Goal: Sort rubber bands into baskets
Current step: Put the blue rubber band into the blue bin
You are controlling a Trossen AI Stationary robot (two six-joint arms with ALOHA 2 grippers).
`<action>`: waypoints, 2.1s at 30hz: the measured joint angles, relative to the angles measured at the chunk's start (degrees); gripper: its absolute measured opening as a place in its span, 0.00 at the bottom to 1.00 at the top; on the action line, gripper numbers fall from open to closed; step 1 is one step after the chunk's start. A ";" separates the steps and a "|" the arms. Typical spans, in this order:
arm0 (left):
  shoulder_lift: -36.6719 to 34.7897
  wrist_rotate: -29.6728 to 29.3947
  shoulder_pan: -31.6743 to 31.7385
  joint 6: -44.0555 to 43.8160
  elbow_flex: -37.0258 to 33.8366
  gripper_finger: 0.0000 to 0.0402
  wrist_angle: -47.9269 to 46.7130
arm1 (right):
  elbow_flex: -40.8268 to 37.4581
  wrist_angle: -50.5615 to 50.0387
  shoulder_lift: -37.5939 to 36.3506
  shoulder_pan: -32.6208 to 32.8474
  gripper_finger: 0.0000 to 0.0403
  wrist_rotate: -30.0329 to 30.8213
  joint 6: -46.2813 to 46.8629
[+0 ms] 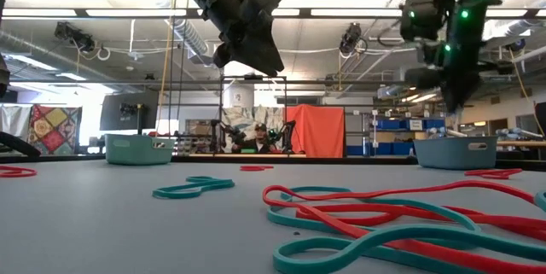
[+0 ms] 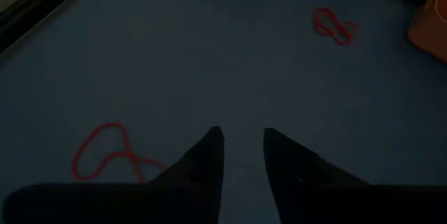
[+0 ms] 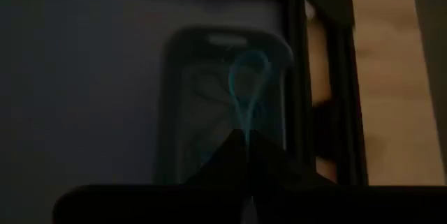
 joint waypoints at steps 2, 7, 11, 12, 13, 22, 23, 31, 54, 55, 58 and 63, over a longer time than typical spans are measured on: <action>0.00 0.00 0.00 -0.02 0.00 0.26 0.00 | -2.09 0.86 0.00 -1.25 0.11 -1.59 1.59; 0.00 0.01 0.00 -0.02 -0.02 0.26 0.52 | -6.45 5.97 0.03 -2.32 0.23 -5.75 1.72; 0.00 0.12 0.00 -0.31 -0.02 0.27 0.28 | -7.75 6.54 0.04 -2.48 0.35 -6.96 2.77; 0.00 0.51 0.00 -0.37 -0.02 0.27 0.19 | -7.77 6.36 0.04 -2.48 0.37 -6.95 3.08; 0.00 1.28 0.00 -0.57 -0.02 0.27 0.07 | -7.77 6.27 0.04 -2.50 0.40 -6.83 3.10; 0.00 8.22 -0.10 -1.86 -0.03 0.27 -6.15 | -6.47 12.22 -4.45 -0.38 0.47 -6.85 1.18; 0.00 9.15 -0.30 -1.80 -0.04 0.27 -6.75 | -6.46 14.25 -5.29 -0.21 0.47 -8.24 0.39; 0.93 10.47 -3.65 -1.18 -7.32 0.27 -1.24 | -6.46 24.59 -8.65 1.51 0.47 -16.79 -2.28; 5.84 9.57 -13.50 21.10 -24.75 0.27 15.93 | -6.46 24.16 -8.48 6.51 0.47 -21.02 -7.84; 6.61 10.25 -13.51 21.58 -24.59 0.27 16.63 | -6.43 24.10 -8.50 6.71 0.47 -20.98 -7.64; 8.34 10.45 -13.85 22.24 -24.48 0.27 18.21 | -6.43 23.65 -8.48 7.21 0.47 -21.24 -7.50; 9.18 6.86 -14.11 21.32 -24.22 0.21 16.78 | -6.43 23.55 -8.48 8.14 0.47 -21.15 -6.92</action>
